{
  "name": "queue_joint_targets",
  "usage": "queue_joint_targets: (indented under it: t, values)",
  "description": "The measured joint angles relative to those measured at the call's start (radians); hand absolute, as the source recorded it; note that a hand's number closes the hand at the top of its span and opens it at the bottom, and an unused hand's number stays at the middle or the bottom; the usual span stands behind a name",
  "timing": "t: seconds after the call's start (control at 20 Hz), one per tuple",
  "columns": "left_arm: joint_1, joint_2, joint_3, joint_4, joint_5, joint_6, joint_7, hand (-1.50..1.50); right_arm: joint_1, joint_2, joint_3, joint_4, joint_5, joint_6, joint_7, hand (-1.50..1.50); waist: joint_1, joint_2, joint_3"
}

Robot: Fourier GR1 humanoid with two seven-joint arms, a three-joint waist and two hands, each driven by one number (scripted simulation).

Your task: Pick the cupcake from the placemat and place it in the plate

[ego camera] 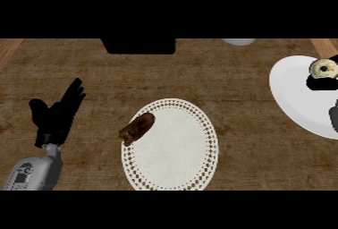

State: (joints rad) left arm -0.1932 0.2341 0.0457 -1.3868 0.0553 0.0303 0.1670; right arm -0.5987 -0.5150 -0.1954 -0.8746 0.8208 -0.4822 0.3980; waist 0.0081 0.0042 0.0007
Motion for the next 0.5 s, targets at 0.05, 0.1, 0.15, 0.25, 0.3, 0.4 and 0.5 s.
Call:
queue_joint_targets:
  t: [0.05,0.1,0.15,0.25,0.3,0.4,0.5]
  values:
    - [0.005,-0.004,-0.001,0.0,0.0,-0.001,-0.006,0.0,0.003,-0.01,-0.003,0.031,-0.007,0.019,-0.022,1.5,0.001,0.0,0.0]
    - [0.006,0.0,0.006,0.009,0.002,-0.006,-0.015,0.0,0.001,-0.017,-0.011,0.057,-0.023,0.04,-0.045,1.5,0.002,0.0,0.0]
    - [0.017,-0.008,-0.002,-0.003,-0.004,0.0,-0.017,0.0,0.002,-0.024,-0.034,0.077,-0.058,0.059,-0.069,1.5,0.003,0.0,0.0]
    - [0.026,-0.016,-0.004,-0.006,-0.007,0.003,-0.024,0.0,-0.001,-0.032,-0.076,0.121,-0.122,0.103,-0.112,-1.5,0.003,0.0,0.001]
    - [0.017,-0.015,-0.003,0.004,-0.009,0.002,-0.027,0.0,-0.005,-0.041,-0.093,0.157,-0.145,0.12,-0.147,-1.5,0.004,0.001,0.001]
    - [0.018,-0.016,-0.007,-0.015,-0.012,0.003,-0.008,0.0,-0.016,-0.058,-0.112,0.212,-0.178,0.16,-0.219,-1.5,0.006,0.001,0.001]
    - [0.018,-0.018,-0.003,-0.004,-0.015,0.0,-0.021,0.0,-0.034,-0.065,-0.13,0.269,-0.199,0.159,-0.299,-1.5,0.008,0.002,0.001]
